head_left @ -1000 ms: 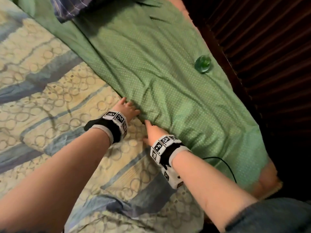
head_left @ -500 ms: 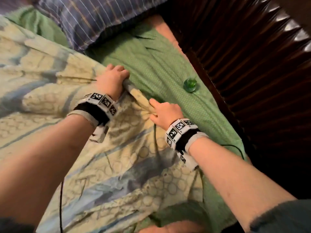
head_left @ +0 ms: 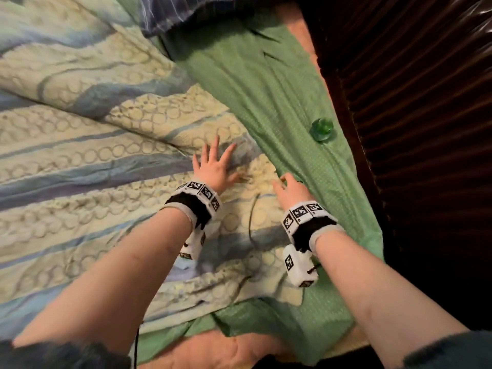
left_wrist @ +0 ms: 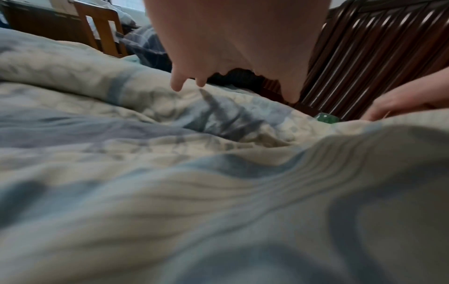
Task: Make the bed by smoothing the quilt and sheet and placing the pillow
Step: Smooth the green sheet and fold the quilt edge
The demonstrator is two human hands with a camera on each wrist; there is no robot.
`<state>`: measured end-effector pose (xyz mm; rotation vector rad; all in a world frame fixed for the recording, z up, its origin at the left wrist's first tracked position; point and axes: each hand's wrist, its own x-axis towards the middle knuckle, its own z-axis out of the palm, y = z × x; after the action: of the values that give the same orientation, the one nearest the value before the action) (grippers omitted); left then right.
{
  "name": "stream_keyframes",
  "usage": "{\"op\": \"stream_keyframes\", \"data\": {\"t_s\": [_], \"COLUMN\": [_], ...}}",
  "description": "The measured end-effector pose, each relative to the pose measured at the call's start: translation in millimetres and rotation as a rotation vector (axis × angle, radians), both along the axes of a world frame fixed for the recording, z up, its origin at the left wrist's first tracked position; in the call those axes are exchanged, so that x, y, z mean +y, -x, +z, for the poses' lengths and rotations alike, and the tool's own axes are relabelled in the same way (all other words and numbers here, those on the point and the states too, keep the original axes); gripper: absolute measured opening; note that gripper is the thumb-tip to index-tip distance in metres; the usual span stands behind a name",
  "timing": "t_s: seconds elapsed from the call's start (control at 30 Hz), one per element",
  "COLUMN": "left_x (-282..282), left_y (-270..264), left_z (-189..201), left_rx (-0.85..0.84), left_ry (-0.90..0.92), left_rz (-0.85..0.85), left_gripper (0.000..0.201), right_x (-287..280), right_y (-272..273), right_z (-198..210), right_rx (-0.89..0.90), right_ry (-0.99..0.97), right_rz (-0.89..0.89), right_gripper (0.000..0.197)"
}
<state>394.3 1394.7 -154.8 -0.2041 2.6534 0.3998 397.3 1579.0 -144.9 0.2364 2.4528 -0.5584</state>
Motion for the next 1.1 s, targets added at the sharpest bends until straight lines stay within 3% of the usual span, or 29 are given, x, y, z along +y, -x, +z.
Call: {"op": "stream_keyframes", "data": {"t_s": [0.17, 0.27, 0.33, 0.4, 0.47, 0.53, 0.67, 0.77, 0.97, 1.1], "left_x": [-24.4, -29.1, -31.8, -35.4, -40.2, -48.1, -77.2, -108.4, -172.1, -209.0], "left_y": [-28.4, -52.4, -71.0, -91.3, -114.1, -138.9, -197.2, -246.2, -332.3, -361.2], "left_z": [7.2, 12.6, 16.4, 21.3, 25.8, 27.4, 16.4, 2.0, -24.8, -31.2], "left_rx": [-0.100, -0.115, -0.087, -0.037, -0.002, 0.008, 0.032, -0.013, -0.178, -0.218], "left_ry": [-0.026, -0.001, -0.001, -0.006, 0.061, 0.147, 0.088, 0.051, 0.130, 0.227], "left_rz": [-0.061, -0.147, -0.172, -0.225, -0.337, -0.436, -0.298, -0.198, -0.070, 0.055], "left_gripper": [0.071, 0.072, 0.073, 0.075, 0.079, 0.084, 0.087, 0.090, 0.109, 0.101], "right_x": [-5.4, -19.6, -31.8, -44.1, -58.0, -71.5, -93.4, -109.5, -154.2, -183.1], "right_y": [-28.1, -57.8, -81.9, -103.2, -120.0, -135.3, -174.8, -202.0, -239.3, -251.7], "right_z": [2.9, -0.6, 6.4, 15.9, 23.7, 25.0, 12.7, -3.4, -20.8, -24.4], "right_rx": [0.018, 0.303, 0.473, 0.519, 0.420, 0.294, 0.266, 0.255, 0.244, 0.135], "right_ry": [0.248, 0.192, 0.059, 0.026, 0.019, 0.002, -0.007, -0.061, -0.139, -0.102], "right_rz": [-0.299, -0.373, -0.237, 0.072, 0.508, 0.763, 0.713, 0.860, 1.102, 1.175], "right_gripper": [0.049, 0.059, 0.071, 0.071, 0.063, 0.048, 0.044, 0.046, 0.077, 0.080]}}
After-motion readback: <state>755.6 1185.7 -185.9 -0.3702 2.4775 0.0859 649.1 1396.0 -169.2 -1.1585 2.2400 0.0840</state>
